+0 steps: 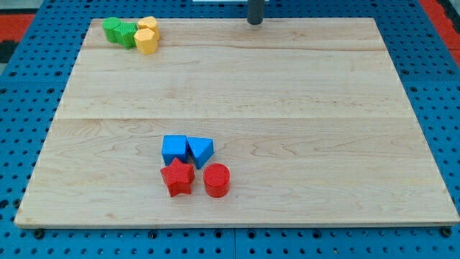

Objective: Nudge the yellow heart down a bit

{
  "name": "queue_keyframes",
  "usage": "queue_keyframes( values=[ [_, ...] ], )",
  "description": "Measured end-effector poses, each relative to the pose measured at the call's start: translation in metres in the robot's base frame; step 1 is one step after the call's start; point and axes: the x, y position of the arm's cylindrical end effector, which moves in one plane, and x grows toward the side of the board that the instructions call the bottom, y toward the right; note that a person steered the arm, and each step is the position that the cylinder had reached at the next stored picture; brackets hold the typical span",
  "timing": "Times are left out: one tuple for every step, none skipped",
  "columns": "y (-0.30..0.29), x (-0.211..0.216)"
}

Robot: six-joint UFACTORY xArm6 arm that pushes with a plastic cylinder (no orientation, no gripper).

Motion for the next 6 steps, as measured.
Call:
queue_keyframes(
  values=[
    [-0.034, 0.0],
    [-0.052, -0.001],
    [-0.079, 0.0],
    [-0.104, 0.0],
    [-0.121, 0.0],
    [-0.154, 0.0]
  ],
)
